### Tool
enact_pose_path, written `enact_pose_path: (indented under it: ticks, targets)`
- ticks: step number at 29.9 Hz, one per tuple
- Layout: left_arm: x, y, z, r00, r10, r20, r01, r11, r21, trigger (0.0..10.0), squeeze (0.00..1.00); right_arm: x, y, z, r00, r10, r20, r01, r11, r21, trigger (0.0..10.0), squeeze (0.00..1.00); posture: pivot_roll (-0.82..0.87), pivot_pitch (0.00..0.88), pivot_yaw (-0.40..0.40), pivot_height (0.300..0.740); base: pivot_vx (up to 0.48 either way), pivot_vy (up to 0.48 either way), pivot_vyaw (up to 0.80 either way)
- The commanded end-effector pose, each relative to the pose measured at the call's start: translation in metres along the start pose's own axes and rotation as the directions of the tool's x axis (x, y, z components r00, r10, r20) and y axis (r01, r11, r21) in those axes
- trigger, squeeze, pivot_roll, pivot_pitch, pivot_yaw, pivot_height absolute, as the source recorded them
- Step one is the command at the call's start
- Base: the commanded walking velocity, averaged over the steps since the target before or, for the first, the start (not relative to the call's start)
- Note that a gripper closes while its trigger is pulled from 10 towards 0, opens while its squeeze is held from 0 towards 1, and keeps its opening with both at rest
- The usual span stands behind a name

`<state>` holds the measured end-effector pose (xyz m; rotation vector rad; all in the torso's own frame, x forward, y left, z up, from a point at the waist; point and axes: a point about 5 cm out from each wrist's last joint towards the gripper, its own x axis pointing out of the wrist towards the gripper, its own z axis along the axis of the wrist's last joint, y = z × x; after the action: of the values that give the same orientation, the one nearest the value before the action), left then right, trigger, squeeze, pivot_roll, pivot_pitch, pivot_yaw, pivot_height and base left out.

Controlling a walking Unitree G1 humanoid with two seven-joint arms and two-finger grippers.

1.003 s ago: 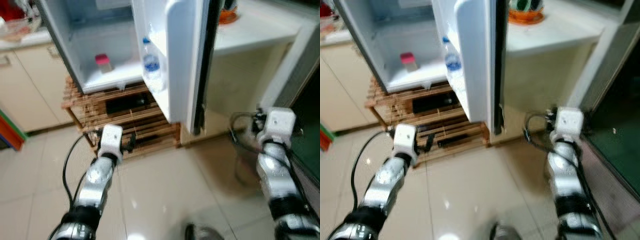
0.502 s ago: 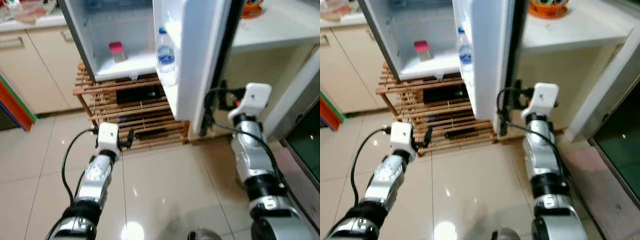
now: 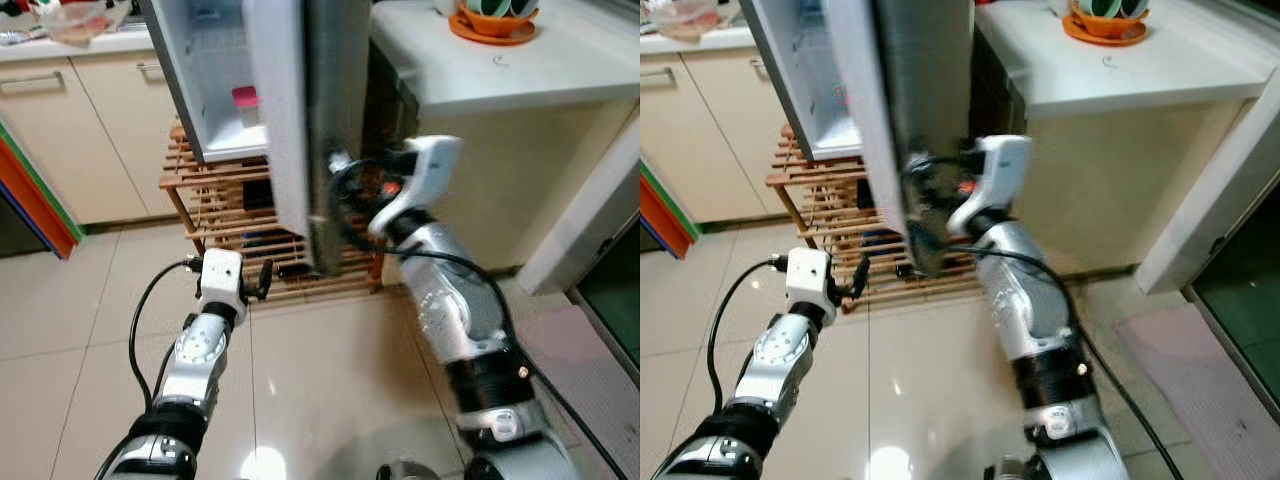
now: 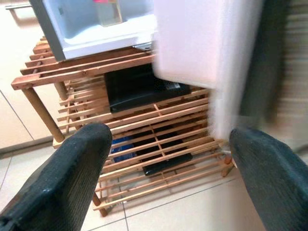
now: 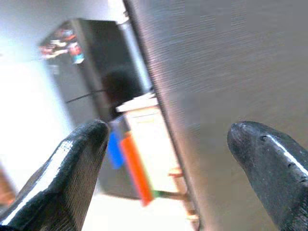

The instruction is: Restocking fridge

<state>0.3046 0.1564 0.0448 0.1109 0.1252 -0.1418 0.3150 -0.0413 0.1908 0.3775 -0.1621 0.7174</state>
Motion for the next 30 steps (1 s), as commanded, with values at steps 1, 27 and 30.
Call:
enact_pose_path:
  ticks: [1,27,30]
  targets:
    - [-0.001,0.0,0.001,1.0,-0.013,0.014,0.013,1.0,0.022,10.0,0.0,-0.009,-0.014,-0.003,0.998,-0.062,-0.016,0.062,0.998,0.018,10.0,0.0,-0.11,0.0,0.014,0.74,0.0,0.0,0.0]
    - [0.021,0.018,0.098,0.949,0.132,0.288,-0.13,0.991,-0.025,10.0,0.0,-0.1,-0.089,-0.043,0.766,-0.642,-0.018,0.59,0.714,-0.377,10.0,0.0,-0.12,0.0,0.025,0.74,0.0,0.109,0.0]
    - [0.021,0.015,0.092,0.959,0.125,0.256,-0.13,0.992,0.002,10.0,0.0,-0.098,-0.087,-0.046,0.771,-0.637,-0.026,0.586,0.724,-0.363,10.0,0.0,-0.11,0.0,0.023,0.74,0.0,0.444,0.0]
